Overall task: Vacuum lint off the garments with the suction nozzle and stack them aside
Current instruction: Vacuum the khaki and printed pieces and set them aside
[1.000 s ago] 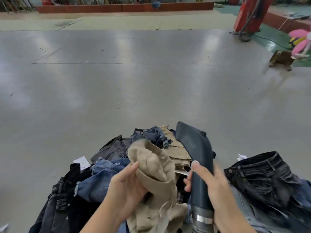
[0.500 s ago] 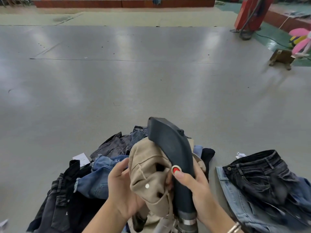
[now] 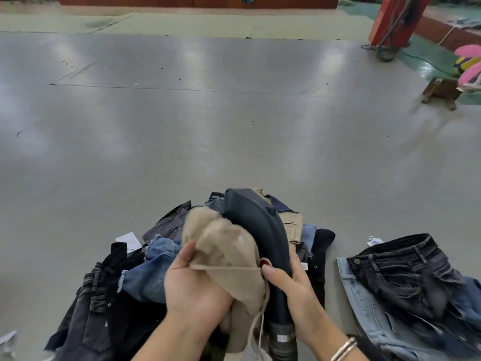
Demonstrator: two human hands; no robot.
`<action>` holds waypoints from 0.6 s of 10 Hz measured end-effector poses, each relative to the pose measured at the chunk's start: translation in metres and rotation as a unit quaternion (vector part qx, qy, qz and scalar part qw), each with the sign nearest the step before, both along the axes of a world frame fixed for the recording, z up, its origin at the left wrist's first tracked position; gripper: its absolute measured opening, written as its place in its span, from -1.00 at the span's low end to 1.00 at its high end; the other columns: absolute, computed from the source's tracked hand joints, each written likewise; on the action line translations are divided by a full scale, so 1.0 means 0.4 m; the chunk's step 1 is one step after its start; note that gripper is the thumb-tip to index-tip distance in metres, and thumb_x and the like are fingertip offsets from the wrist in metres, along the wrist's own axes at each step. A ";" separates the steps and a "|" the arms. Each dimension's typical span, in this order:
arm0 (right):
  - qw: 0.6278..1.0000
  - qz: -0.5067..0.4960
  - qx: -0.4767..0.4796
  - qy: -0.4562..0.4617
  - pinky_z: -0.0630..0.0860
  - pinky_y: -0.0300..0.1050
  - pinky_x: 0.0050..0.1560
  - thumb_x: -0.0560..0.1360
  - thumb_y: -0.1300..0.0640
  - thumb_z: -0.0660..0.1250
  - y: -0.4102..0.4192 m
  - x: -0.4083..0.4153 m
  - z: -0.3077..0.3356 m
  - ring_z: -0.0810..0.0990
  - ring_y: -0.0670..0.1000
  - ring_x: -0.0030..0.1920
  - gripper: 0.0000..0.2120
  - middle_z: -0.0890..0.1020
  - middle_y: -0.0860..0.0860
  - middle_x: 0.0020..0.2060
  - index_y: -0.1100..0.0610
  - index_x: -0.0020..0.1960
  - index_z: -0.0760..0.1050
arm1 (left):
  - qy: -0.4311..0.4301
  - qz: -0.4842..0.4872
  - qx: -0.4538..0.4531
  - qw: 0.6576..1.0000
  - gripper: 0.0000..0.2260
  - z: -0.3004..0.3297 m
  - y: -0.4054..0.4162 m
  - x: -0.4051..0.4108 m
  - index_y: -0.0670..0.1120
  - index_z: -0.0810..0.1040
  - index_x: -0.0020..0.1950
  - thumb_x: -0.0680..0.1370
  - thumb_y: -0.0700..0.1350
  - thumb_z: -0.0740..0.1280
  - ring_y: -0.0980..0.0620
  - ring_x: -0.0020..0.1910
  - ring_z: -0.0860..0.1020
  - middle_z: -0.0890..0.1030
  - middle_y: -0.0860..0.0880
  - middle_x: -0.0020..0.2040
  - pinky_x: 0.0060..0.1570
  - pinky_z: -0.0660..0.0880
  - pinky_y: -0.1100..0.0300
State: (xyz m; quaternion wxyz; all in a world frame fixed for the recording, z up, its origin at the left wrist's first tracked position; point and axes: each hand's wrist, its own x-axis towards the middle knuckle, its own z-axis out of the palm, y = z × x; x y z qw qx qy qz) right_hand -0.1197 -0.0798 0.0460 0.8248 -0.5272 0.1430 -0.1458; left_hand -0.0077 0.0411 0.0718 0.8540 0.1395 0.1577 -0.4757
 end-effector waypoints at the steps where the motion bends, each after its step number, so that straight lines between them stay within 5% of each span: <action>1: 0.998 -0.050 -0.019 0.013 0.53 -0.27 0.07 0.31 -0.09 0.49 0.002 0.007 0.003 0.59 -0.01 0.19 -0.46 0.62 -0.03 0.18 -0.18 0.27 0.47 | -0.033 0.064 -0.010 0.997 -0.55 0.031 0.036 0.033 -0.20 0.56 0.22 0.34 -0.15 0.43 -0.24 0.17 0.57 0.59 -0.21 0.21 0.20 0.44 -0.22; 2: 0.994 -0.112 -0.007 -0.015 0.57 -0.20 -0.10 0.24 -0.15 0.55 -0.017 0.013 0.023 0.65 0.01 -0.07 -0.41 0.66 0.00 -0.04 -0.09 0.23 0.51 | -0.012 0.041 -0.069 0.997 -0.13 0.008 0.077 0.003 -0.57 0.29 0.29 0.57 0.29 -0.09 -0.56 0.35 0.24 0.30 -0.60 0.28 0.41 0.06 -0.32; 3: 0.985 -0.160 -0.011 -0.059 0.57 -0.14 -0.23 0.23 -0.14 0.57 -0.045 0.010 0.049 0.59 0.03 -0.27 -0.48 0.59 0.08 -0.24 0.00 0.11 0.54 | -0.008 -0.009 -0.020 1.000 -0.49 -0.026 0.026 -0.027 -0.52 0.53 -0.01 0.63 -0.01 0.20 -0.41 -0.13 0.63 0.58 -0.51 -0.13 -0.16 0.60 -0.22; 4: 0.985 -0.153 -0.029 -0.072 0.55 -0.07 -0.21 0.28 -0.13 0.54 -0.058 0.001 0.052 0.56 0.09 -0.27 -0.52 0.57 0.10 -0.26 0.02 0.11 0.52 | -0.045 -0.021 0.176 0.983 -0.90 -0.049 -0.010 -0.050 -0.28 0.51 -0.06 0.52 -0.24 0.27 -0.02 -0.62 0.55 0.60 -0.14 -0.46 -0.70 0.45 0.19; 5: 0.986 -0.150 -0.034 -0.069 0.54 -0.10 -0.24 0.28 -0.13 0.55 -0.059 -0.012 0.051 0.55 0.08 -0.28 -0.50 0.57 0.11 -0.28 0.07 0.10 0.51 | -0.079 -0.148 0.170 0.971 -0.34 -0.065 -0.030 -0.060 -0.17 0.52 0.19 0.27 0.26 0.31 -0.04 -0.45 0.56 0.62 -0.22 -0.17 -0.53 0.51 0.19; 6: 0.986 -0.154 -0.034 -0.056 0.56 -0.12 -0.22 0.23 -0.15 0.57 -0.058 -0.029 0.049 0.59 0.08 -0.26 -0.45 0.58 0.12 -0.27 0.09 0.09 0.53 | -0.095 -0.142 0.152 0.974 -0.04 -0.056 -0.041 -0.028 -0.11 0.51 0.34 0.18 0.54 0.12 -0.24 0.21 0.51 0.54 -0.26 0.28 0.15 0.45 -0.08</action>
